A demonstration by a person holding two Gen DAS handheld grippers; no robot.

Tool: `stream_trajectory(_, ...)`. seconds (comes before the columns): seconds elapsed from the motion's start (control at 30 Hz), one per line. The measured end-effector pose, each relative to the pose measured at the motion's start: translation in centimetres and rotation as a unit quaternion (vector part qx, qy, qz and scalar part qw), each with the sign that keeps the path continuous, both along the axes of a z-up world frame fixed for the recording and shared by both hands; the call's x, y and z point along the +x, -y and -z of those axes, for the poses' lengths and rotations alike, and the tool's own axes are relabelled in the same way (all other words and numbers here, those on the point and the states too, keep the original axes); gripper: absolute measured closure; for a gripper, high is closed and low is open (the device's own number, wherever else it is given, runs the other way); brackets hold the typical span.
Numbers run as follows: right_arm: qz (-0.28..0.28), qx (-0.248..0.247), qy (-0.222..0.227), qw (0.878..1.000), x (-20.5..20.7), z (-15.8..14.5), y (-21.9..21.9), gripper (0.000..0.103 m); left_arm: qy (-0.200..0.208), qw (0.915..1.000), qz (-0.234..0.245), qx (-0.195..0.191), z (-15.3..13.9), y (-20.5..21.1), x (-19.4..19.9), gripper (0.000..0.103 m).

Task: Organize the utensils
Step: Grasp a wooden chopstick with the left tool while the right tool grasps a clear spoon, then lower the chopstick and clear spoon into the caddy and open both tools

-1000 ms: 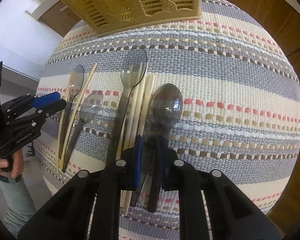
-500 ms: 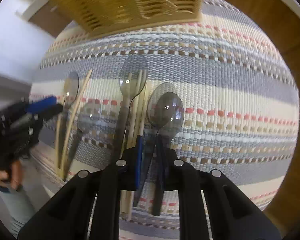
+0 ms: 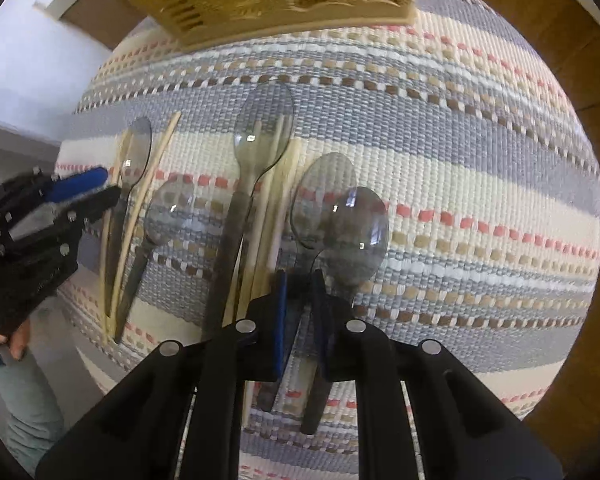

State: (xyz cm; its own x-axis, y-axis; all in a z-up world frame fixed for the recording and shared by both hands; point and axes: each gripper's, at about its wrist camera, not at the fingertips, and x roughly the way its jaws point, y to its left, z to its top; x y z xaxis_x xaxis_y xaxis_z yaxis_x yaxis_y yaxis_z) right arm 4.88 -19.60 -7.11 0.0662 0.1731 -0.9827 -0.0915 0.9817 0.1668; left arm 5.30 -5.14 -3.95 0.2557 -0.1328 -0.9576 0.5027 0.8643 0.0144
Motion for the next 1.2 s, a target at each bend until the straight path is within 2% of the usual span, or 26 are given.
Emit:
stream_trajectory(0.03,-0.003,-0.004,0.006,1.0,-0.2,0.1,-0.3,0.093,0.002,1.0,0.002,0.005,0.1,0.3,0.2,0.082)
stream_trajectory(0.07,-0.003,-0.005,0.011,1.0,-0.3,0.1,-0.4,0.093,0.003,1.0,0.004,0.005,0.2,0.7,0.1,0.092)
stream_trajectory(0.1,-0.005,-0.005,0.017,1.0,-0.5,0.0,-0.5,0.093,0.006,1.0,0.002,0.005,0.2,1.0,0.1,0.097)
stream_trajectory(0.2,-0.012,-0.004,0.034,0.999,-1.9,0.0,-0.6,0.095,0.013,0.9999,-0.006,-0.001,0.1,1.0,-0.1,0.099)
stream_trajectory(0.3,-0.016,0.018,0.046,0.999,-2.7,-0.9,-0.3,0.101,0.012,0.9991,-0.02,-0.035,-0.5,-0.2,-0.5,0.099)
stream_trajectory(0.47,-0.015,0.042,0.079,0.996,-3.5,-3.0,0.5,0.102,0.053,0.9916,-0.039,-0.112,-4.4,-2.9,-1.4,0.099)
stream_trajectory(0.57,-0.013,0.061,0.098,0.993,-4.0,-4.0,1.2,0.102,0.096,0.985,-0.039,-0.138,-7.5,-3.5,-2.5,0.099)
stream_trajectory(0.7,-0.009,0.079,0.121,0.989,-4.7,-5.8,2.8,0.102,0.133,0.978,-0.037,-0.156,-10.2,-3.4,-3.5,0.099)
stream_trajectory(0.8,-0.014,0.096,0.158,0.983,-5.3,-8.7,3.8,0.102,0.172,0.9666,-0.041,-0.185,-13.4,-3.4,-3.9,0.099)
stream_trajectory(0.87,-0.02,0.102,0.201,0.974,-5.7,-11.6,4.2,0.102,0.192,0.9593,-0.042,-0.203,-15.1,-3.5,-3.8,0.099)
stream_trajectory(0.97,-0.024,0.107,0.267,0.957,-6.0,-15.6,4.3,0.102,0.236,0.9435,-0.04,-0.229,-18.6,-3.2,-3.8,0.099)
stream_trajectory(1.1,-0.023,0.108,0.36,0.926,-5.2,-20.2,4.2,0.101,0.296,0.9193,-0.04,-0.256,-22.6,-2.1,-3.1,0.099)
stream_trajectory(1.2,-0.025,0.105,0.439,0.892,-4.9,-22.8,4.6,0.101,0.346,0.9012,-0.047,-0.258,-24.5,-1.0,-2.2,0.099)
